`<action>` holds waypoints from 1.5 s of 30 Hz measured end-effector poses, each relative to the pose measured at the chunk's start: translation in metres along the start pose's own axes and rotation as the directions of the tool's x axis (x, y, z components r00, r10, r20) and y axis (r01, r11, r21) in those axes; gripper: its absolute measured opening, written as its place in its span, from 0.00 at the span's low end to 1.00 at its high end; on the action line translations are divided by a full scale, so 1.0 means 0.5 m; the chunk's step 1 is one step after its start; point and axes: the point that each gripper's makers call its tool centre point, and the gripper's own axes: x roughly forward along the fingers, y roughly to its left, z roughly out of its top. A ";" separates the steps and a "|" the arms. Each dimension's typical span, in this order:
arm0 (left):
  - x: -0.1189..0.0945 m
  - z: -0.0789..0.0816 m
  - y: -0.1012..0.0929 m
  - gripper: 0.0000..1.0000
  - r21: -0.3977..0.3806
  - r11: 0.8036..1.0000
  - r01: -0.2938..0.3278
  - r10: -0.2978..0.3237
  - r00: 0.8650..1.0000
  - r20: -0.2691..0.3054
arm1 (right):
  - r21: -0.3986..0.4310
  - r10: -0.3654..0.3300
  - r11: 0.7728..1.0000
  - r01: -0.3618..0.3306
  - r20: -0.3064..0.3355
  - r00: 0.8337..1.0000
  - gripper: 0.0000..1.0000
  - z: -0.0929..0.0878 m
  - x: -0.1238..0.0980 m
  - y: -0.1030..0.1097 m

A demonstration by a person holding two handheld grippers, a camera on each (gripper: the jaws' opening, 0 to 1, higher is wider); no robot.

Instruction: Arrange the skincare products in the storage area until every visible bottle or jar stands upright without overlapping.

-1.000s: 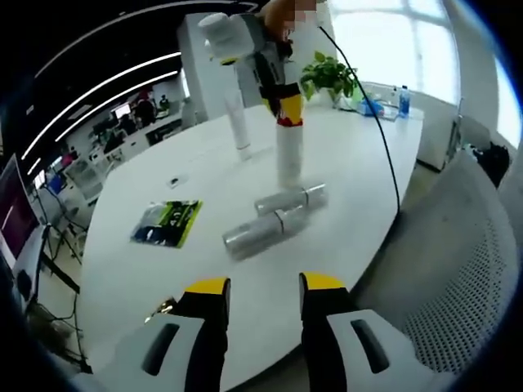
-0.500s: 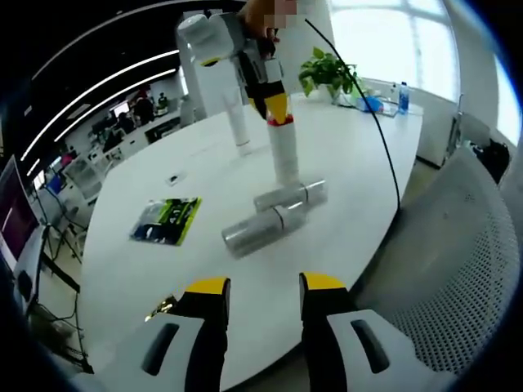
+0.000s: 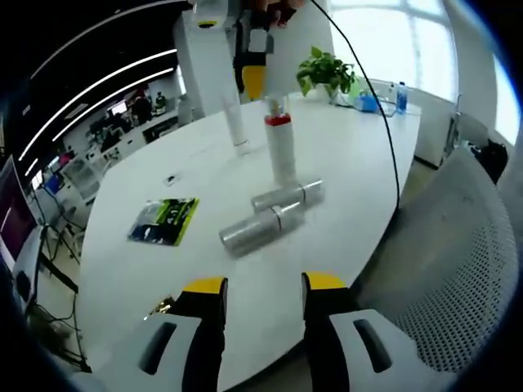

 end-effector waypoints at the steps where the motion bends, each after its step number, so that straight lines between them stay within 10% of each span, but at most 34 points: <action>1: -0.002 0.010 -0.001 0.35 -0.017 1.000 0.007 -0.007 1.000 0.027 | -0.005 -0.006 1.000 0.006 0.042 0.999 0.43 0.017 -0.015 0.011; 5: -0.008 0.051 -0.023 0.44 -0.100 0.990 0.100 -0.090 0.991 0.104 | 0.057 -0.023 0.998 0.011 0.207 0.978 0.47 0.080 -0.067 0.054; 7: -0.013 0.094 -0.058 0.52 -0.215 0.954 0.209 -0.175 0.970 0.167 | 0.110 -0.022 0.994 -0.011 0.296 0.955 0.47 0.107 -0.092 0.083; 11: 0.000 0.197 -0.170 0.61 -0.256 0.857 0.447 -0.355 0.873 0.336 | 0.151 -0.033 0.988 -0.026 0.372 0.928 0.46 0.129 -0.114 0.114; 15: 0.030 0.206 -0.263 0.51 -0.100 0.837 0.537 -0.503 0.829 0.243 | 0.222 -0.003 0.970 -0.099 0.420 0.907 0.48 0.142 -0.113 0.143; 17: 0.028 0.235 -0.318 0.41 -0.051 0.784 0.619 -0.587 0.766 0.262 | 0.218 -0.010 0.972 -0.091 0.424 0.906 0.49 0.142 -0.118 0.148; 26: 0.052 0.236 -0.424 0.00 -0.055 0.712 0.700 -0.676 0.705 0.216 | 0.285 -0.030 0.950 -0.131 0.497 0.867 0.46 0.152 -0.160 0.160; 30: 0.066 0.229 -0.404 0.00 -0.038 0.751 0.659 -0.637 0.739 0.220 | 0.260 -0.039 0.960 -0.105 0.494 0.869 0.50 0.140 -0.161 0.163; 37: 0.067 0.160 -0.222 0.00 -0.124 0.882 0.455 -0.433 0.885 0.171 | 0.252 -0.155 0.967 0.031 0.491 0.857 0.53 0.081 -0.146 0.136; 45: 0.003 0.131 -0.030 0.00 -0.203 0.944 0.259 -0.229 0.960 0.161 | 0.492 -0.257 0.866 -0.090 0.592 0.764 0.60 0.064 -0.105 0.142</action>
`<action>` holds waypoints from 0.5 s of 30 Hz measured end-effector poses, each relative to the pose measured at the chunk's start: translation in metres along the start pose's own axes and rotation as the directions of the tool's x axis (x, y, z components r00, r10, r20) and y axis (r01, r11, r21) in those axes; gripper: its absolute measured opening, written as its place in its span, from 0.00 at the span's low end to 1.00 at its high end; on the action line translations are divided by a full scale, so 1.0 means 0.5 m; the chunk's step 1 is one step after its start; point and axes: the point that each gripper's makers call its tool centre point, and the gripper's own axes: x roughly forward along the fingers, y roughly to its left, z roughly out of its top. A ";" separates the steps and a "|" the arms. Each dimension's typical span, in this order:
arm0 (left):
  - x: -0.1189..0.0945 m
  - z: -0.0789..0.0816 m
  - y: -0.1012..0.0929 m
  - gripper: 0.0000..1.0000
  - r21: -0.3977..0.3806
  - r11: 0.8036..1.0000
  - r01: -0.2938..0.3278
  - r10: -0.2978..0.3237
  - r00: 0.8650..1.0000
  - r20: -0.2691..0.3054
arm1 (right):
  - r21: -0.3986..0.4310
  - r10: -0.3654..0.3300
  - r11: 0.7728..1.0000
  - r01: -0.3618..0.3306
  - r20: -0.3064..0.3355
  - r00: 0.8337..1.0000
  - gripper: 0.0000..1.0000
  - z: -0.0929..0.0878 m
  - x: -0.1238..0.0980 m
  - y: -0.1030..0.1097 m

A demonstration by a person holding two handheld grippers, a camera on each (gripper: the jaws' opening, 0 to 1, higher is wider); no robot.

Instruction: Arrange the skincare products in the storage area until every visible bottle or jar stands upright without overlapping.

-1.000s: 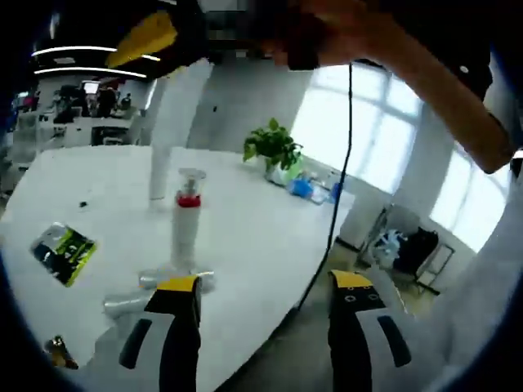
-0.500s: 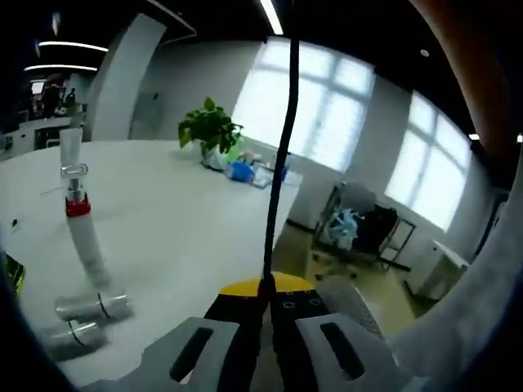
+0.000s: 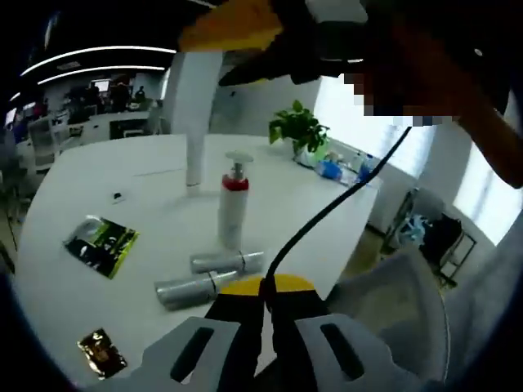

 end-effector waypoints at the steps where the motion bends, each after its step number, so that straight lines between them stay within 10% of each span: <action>1: -0.018 0.006 0.019 0.00 0.027 0.999 -0.035 0.035 0.999 0.001 | 0.029 0.002 1.000 -0.003 0.019 1.000 0.61 -0.004 0.002 0.002; 5: -0.048 -0.010 0.036 0.00 0.105 0.992 -0.067 0.072 0.996 -0.050 | 0.153 -0.017 0.988 0.005 0.074 0.997 0.62 -0.040 0.008 0.003; 15: -0.010 -0.142 -0.062 0.00 0.136 0.984 0.116 -0.079 0.965 -0.249 | 0.145 -0.054 0.988 0.048 0.039 0.998 0.65 -0.149 -0.028 -0.014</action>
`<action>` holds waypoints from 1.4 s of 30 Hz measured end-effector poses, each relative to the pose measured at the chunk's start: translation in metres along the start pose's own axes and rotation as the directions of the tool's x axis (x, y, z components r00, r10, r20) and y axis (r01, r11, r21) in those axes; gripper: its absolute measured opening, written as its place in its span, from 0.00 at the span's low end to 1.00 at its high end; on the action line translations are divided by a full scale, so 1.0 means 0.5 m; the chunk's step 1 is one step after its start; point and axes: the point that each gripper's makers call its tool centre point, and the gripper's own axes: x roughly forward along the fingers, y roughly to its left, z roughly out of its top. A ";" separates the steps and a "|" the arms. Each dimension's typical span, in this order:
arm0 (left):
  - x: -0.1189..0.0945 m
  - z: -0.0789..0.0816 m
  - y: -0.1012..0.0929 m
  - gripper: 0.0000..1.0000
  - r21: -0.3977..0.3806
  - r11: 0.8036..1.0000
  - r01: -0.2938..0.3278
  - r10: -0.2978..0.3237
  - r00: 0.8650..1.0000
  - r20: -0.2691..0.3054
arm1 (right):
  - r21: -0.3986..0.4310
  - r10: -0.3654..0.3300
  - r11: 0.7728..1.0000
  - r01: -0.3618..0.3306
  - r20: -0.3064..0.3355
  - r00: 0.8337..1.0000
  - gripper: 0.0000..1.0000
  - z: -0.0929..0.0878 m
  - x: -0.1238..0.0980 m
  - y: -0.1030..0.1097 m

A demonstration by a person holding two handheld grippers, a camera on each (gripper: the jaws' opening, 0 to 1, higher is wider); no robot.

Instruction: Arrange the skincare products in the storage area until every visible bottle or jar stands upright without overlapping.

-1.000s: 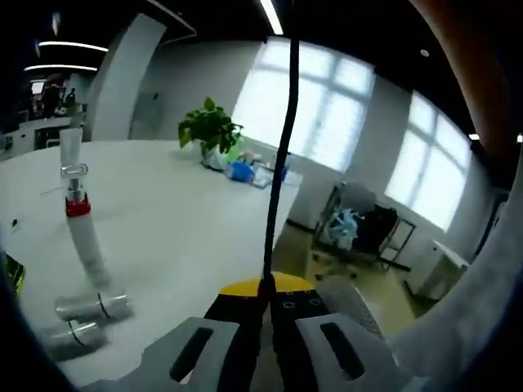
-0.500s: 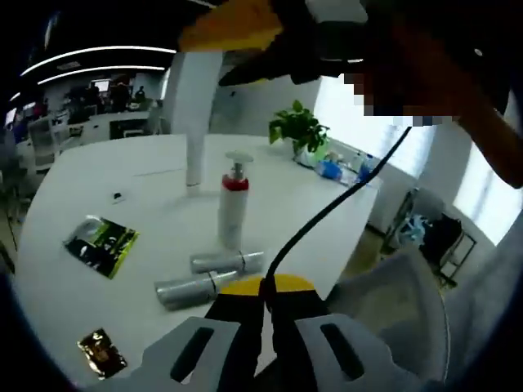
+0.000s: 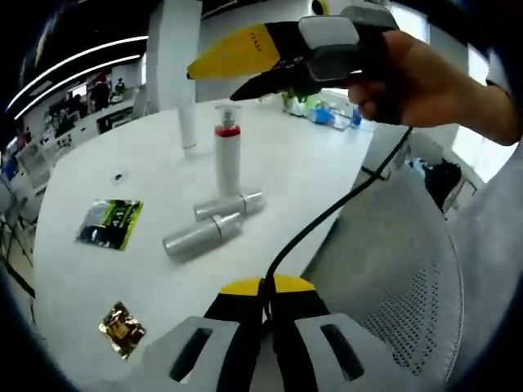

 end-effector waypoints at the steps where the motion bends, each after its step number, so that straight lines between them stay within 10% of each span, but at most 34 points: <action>1: 0.002 0.001 -0.006 0.00 0.003 1.000 0.017 -0.017 1.000 -0.002 | -0.010 -0.017 1.000 0.017 -0.006 1.000 0.65 -0.007 -0.005 -0.009; 7: 0.000 0.016 -0.066 0.04 0.006 0.979 0.203 -0.203 0.978 0.038 | -0.058 -0.073 0.996 0.074 0.015 0.997 0.63 -0.014 -0.036 -0.059; 12: -0.017 0.021 -0.073 0.29 0.026 0.974 0.225 -0.226 0.972 0.063 | -0.071 -0.115 0.991 0.116 0.011 0.993 0.62 -0.024 -0.048 -0.112; 18: -0.037 0.063 0.004 0.29 0.023 0.998 0.053 -0.056 0.983 0.174 | -0.049 -0.144 0.988 0.148 0.071 0.987 0.68 -0.024 -0.058 -0.121; 25: -0.090 0.096 0.077 0.21 -0.037 0.995 -0.094 0.101 0.950 0.296 | 0.019 -0.129 0.992 0.128 0.078 0.989 0.71 -0.062 -0.053 -0.113; 32: -0.089 0.033 0.094 0.10 0.038 0.980 -0.196 0.190 0.973 0.131 | -0.025 -0.149 0.989 0.149 0.012 0.989 0.70 -0.113 -0.039 -0.132; 36: -0.068 0.004 0.098 0.35 0.087 0.956 -0.281 0.273 0.958 0.085 | -0.033 -0.157 0.987 0.156 -0.025 0.987 0.69 -0.139 -0.033 -0.135; 42: -0.059 -0.007 0.122 0.27 0.138 0.922 -0.362 0.357 0.932 0.062 | -0.139 -0.148 0.980 0.140 -0.045 0.988 0.69 -0.166 -0.034 -0.129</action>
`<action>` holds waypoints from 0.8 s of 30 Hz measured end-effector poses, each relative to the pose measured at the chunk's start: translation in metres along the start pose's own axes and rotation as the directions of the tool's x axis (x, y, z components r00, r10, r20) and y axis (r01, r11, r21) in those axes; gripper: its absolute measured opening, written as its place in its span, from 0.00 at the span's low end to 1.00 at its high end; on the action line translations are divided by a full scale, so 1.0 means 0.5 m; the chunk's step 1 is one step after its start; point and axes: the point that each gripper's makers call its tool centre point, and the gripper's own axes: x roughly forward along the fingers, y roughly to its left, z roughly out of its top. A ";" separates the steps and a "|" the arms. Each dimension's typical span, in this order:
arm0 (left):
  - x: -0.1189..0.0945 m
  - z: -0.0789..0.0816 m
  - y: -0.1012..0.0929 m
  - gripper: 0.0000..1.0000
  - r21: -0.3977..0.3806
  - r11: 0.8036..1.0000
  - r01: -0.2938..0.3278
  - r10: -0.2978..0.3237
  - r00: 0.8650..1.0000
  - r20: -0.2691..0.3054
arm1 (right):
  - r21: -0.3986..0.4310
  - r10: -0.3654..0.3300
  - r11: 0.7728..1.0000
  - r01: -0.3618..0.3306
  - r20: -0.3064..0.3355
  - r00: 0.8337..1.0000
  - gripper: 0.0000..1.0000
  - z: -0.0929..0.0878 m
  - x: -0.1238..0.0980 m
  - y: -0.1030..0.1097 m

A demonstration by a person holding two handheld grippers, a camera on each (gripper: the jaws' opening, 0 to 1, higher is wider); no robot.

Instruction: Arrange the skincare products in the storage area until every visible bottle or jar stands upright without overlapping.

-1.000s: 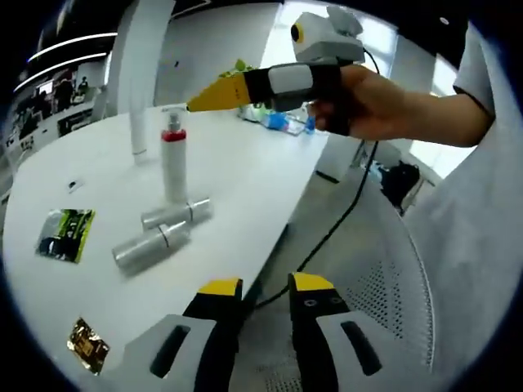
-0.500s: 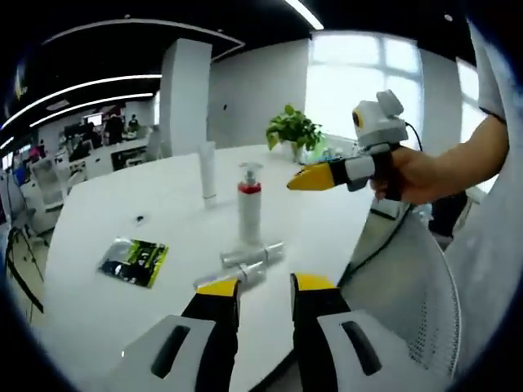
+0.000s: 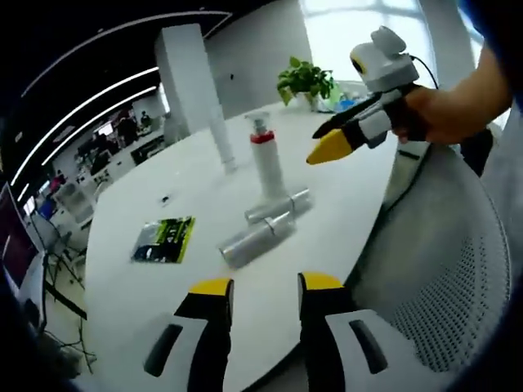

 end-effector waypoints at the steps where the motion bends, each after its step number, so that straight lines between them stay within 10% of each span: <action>1: 0.000 -0.002 0.004 0.29 -0.007 1.000 -0.006 0.006 1.000 -0.004 | -0.029 -0.002 1.000 0.001 -0.020 1.000 0.68 -0.012 0.000 -0.001; 16: 0.014 -0.033 0.012 0.24 0.017 0.997 -0.069 0.069 0.996 -0.059 | -0.140 -0.003 0.990 -0.001 -0.031 1.000 0.62 -0.016 0.013 0.016; 24: 0.019 -0.059 0.013 0.20 0.065 0.996 -0.063 0.070 0.991 -0.115 | 0.004 -0.011 1.000 0.011 -0.014 1.000 0.65 -0.018 0.019 -0.004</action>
